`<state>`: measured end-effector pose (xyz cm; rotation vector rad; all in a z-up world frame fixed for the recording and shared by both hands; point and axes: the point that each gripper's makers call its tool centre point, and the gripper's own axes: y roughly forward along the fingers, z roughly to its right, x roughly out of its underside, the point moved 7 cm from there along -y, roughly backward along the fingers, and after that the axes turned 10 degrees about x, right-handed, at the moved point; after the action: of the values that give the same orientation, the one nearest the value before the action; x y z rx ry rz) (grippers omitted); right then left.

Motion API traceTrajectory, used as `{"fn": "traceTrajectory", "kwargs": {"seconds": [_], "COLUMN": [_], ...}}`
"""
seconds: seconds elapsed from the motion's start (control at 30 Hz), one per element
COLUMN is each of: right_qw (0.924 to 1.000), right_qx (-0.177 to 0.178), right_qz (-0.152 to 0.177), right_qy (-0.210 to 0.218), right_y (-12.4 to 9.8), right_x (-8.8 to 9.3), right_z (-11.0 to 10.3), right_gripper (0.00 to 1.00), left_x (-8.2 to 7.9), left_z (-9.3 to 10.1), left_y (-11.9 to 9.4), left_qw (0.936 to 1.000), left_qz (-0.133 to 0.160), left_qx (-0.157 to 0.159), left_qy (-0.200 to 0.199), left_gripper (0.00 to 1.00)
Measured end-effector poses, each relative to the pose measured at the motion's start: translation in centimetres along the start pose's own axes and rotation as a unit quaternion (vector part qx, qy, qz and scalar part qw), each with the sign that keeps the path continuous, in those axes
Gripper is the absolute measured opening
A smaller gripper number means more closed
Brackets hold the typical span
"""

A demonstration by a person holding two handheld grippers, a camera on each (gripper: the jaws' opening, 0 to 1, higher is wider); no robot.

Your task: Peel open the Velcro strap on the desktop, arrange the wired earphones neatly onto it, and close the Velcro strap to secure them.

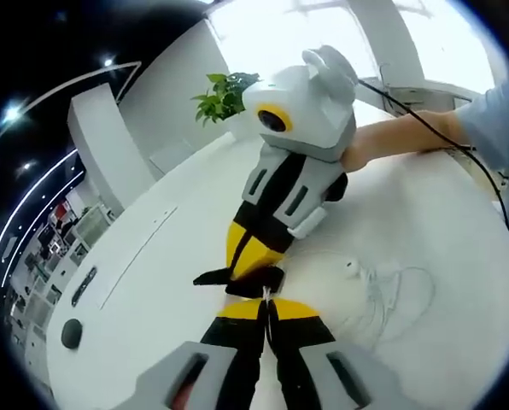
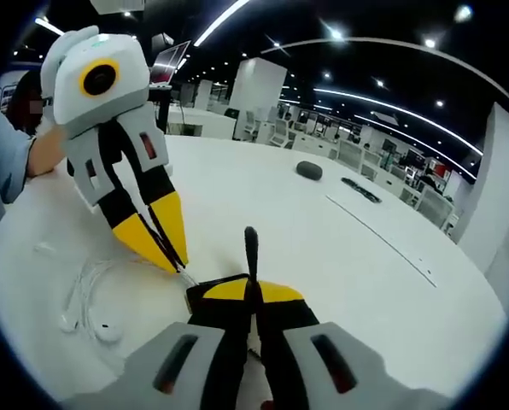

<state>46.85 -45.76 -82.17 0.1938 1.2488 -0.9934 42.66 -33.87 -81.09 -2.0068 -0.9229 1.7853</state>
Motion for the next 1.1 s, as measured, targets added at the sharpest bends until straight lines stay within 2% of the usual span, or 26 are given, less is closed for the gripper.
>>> {"fn": "traceTrajectory", "kwargs": {"seconds": [0.23,0.43,0.57,0.67,0.73,0.77,0.83,0.9,0.97,1.1], "right_qw": [0.9999,0.9995,0.9993,0.999,0.9986,0.9983,0.9971,0.9945,0.9914,0.9858], "right_qx": [0.012,0.03,0.036,0.043,0.051,0.057,0.069,0.08,0.094,0.115], "right_qz": [0.003,0.004,0.004,0.005,0.003,-0.001,-0.01,0.005,0.01,0.02], "right_qy": [0.004,-0.002,-0.01,-0.008,-0.011,-0.006,0.03,0.067,0.09,0.121], "right_y": [0.2,0.5,0.7,0.9,1.1,1.2,1.1,0.7,0.0,-2.2], "right_x": [0.1,0.0,-0.1,-0.1,-0.2,-0.2,-0.3,-0.7,-0.9,-1.4], "right_z": [0.1,0.4,0.5,0.7,0.8,1.0,1.5,2.1,2.8,3.3], "right_gripper": [0.04,0.04,0.04,0.05,0.05,0.06,0.07,0.08,0.08,0.08], "left_x": [-0.1,-0.2,-0.9,-1.1,-1.3,-1.4,-1.7,-1.6,-1.3,-0.2], "left_z": [-0.2,0.0,0.1,0.2,0.1,0.0,-0.2,-0.6,-0.8,-1.3], "left_y": [-0.4,-0.7,-1.0,-1.1,-1.4,-1.6,-2.4,-3.6,-4.5,-7.0], "left_qw": [0.9995,0.9992,0.9958,0.9936,0.9914,0.9892,0.9834,0.9738,0.9665,0.9453], "left_qz": [0.022,0.031,0.075,0.093,0.111,0.124,0.153,0.186,0.2,0.23], "left_qx": [0.002,0.003,-0.001,-0.008,-0.025,-0.034,-0.052,-0.083,-0.114,-0.183], "left_qy": [-0.022,-0.024,-0.054,-0.063,-0.065,-0.069,-0.084,-0.1,-0.113,-0.142], "left_gripper": [0.06,0.07,0.06,0.06,0.06,0.06,0.06,0.06,0.05,0.05]}}
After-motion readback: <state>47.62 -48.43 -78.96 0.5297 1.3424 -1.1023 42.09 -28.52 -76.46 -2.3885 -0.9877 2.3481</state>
